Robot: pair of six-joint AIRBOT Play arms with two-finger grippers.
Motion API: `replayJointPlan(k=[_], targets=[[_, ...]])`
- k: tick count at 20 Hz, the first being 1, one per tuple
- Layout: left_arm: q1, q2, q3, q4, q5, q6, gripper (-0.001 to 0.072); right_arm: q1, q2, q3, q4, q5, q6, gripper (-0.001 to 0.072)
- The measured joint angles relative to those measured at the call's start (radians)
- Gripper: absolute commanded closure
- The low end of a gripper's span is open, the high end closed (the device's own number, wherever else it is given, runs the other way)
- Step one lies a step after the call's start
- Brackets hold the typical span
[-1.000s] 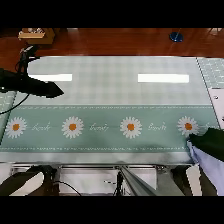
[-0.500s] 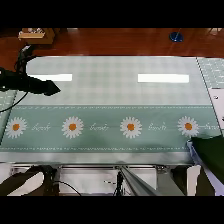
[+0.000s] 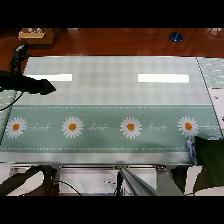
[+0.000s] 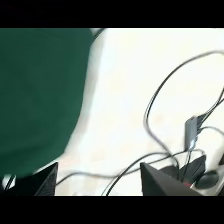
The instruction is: Fold the shirts.
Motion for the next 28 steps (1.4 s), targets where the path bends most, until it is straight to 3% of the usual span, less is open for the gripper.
replayJointPlan(k=[2,3,5,6,7,8,11,14,18,23,24,28], targets=[[0.001,0.000,0.000,0.000,0.009,0.000,0.0316,0.010,-0.029,0.034,0.061,-0.078,0.006,0.0144],[0.001,0.000,0.000,0.000,0.016,0.000,0.0314,0.028,-0.055,0.068,0.130,-0.117,0.005,0.0188],[0.002,-0.001,0.000,0.000,0.037,0.000,0.0307,0.108,-0.145,0.169,0.363,-0.207,-0.011,0.0188],[0.002,-0.002,0.000,0.000,0.047,0.000,0.0204,0.167,-0.197,0.220,0.491,-0.241,-0.023,0.0188],[0.002,-0.006,0.000,0.000,0.064,0.002,0.0026,0.242,-0.251,0.270,0.615,-0.273,-0.035,0.0188],[0.002,-0.013,0.000,0.000,0.074,0.002,-0.0012,0.341,-0.312,0.322,0.730,-0.299,-0.048,0.0188],[0.000,-0.044,0.000,-0.001,0.109,-0.002,-0.0012,0.682,-0.473,0.430,0.885,-0.352,-0.074,0.0180],[-0.024,-0.063,0.000,-0.001,0.103,-0.032,-0.0012,0.997,-0.581,0.478,0.845,-0.377,-0.085,0.0179],[-0.124,-0.072,0.000,0.021,0.127,-0.068,-0.0010,1.282,-0.644,0.499,0.658,-0.399,-0.090,0.0185],[-0.298,-0.075,0.009,0.259,0.202,-0.235,-0.0010,1.418,-0.655,0.505,0.564,-0.466,-0.056,0.0189],[-0.322,-0.076,0.011,0.296,0.213,-0.268,-0.0010,1.427,-0.651,0.505,0.559,-0.481,-0.042,0.0223],[-0.367,-0.077,0.015,0.374,0.236,-0.351,-0.0010,1.446,-0.615,0.470,0.576,-0.562,0.026,0.0225]])
